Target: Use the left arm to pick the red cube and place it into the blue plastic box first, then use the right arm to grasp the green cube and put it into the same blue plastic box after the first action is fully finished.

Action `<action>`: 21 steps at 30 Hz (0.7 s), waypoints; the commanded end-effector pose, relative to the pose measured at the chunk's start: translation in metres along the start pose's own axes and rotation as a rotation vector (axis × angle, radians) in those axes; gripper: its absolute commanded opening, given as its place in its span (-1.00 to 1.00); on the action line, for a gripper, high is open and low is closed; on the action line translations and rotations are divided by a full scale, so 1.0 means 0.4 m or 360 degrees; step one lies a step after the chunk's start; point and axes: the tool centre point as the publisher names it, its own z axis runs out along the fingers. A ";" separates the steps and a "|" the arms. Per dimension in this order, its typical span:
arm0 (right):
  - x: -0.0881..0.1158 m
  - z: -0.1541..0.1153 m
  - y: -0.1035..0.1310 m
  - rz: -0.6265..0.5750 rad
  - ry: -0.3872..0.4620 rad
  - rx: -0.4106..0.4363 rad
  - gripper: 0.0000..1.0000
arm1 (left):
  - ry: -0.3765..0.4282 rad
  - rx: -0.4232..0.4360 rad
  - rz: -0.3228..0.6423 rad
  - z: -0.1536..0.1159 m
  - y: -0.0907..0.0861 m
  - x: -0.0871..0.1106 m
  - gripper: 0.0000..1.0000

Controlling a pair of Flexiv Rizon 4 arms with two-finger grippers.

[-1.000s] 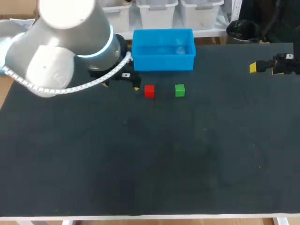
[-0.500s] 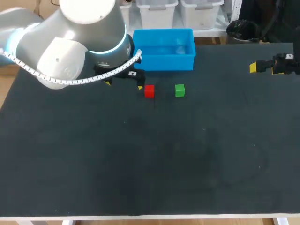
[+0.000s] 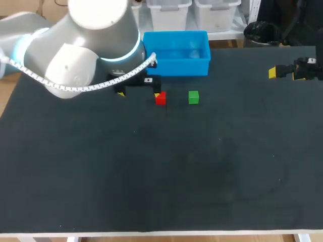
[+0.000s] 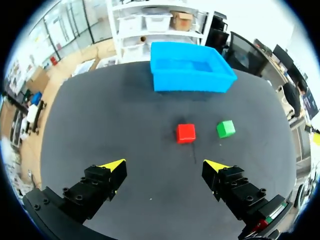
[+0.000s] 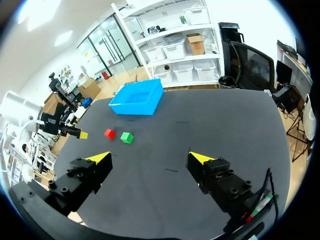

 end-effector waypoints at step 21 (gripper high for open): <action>0.000 0.000 0.000 0.0000 0.0000 0.0000 1.00 | 0.0212 -0.0290 -0.0061 0.111 -0.099 -0.061 1.00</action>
